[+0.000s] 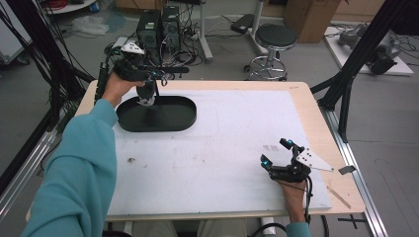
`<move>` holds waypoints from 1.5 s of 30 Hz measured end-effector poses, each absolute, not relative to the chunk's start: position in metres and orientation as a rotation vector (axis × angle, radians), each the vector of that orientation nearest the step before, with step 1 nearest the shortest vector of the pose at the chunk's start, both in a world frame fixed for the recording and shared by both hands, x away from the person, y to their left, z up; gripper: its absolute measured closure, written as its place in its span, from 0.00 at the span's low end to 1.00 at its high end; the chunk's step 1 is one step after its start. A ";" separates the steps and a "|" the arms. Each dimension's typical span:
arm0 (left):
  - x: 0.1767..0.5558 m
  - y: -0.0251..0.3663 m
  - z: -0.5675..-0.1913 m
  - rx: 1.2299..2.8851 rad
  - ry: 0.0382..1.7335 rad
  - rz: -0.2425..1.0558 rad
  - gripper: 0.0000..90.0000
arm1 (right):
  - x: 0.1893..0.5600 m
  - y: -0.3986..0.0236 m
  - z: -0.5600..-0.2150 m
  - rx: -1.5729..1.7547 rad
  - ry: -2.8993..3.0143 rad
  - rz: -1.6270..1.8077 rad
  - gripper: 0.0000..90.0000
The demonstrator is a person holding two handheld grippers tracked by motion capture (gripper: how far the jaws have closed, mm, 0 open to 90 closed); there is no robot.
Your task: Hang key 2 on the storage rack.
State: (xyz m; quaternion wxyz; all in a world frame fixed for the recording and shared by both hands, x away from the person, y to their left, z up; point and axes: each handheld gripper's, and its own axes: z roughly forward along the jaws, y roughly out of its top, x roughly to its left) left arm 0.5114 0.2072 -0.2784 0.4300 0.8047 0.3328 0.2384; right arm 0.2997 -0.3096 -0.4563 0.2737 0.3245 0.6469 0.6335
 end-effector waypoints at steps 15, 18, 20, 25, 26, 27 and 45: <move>0.488 0.219 -0.261 1.738 0.798 0.629 0.02 | 0.299 -0.309 -0.456 0.866 1.737 1.696 0.01; 0.476 0.222 -0.261 1.748 0.761 0.606 0.02 | 0.299 -0.309 -0.456 0.869 1.734 1.696 0.01; 0.466 0.226 -0.262 1.723 0.729 0.610 0.02 | 0.300 -0.309 -0.456 0.871 1.734 1.702 0.01; 0.447 0.236 -0.271 1.686 0.685 0.608 0.02 | 0.300 -0.309 -0.456 0.865 1.735 1.696 0.01; 0.442 0.238 -0.273 1.680 0.686 0.607 0.02 | 0.300 -0.309 -0.456 0.866 1.735 1.698 0.01; 0.436 0.240 -0.276 1.665 0.680 0.605 0.02 | 0.300 -0.309 -0.456 0.867 1.735 1.698 0.01; 0.331 0.281 -0.378 1.544 0.676 0.627 0.02 | 0.299 -0.309 -0.456 0.865 1.734 1.689 0.01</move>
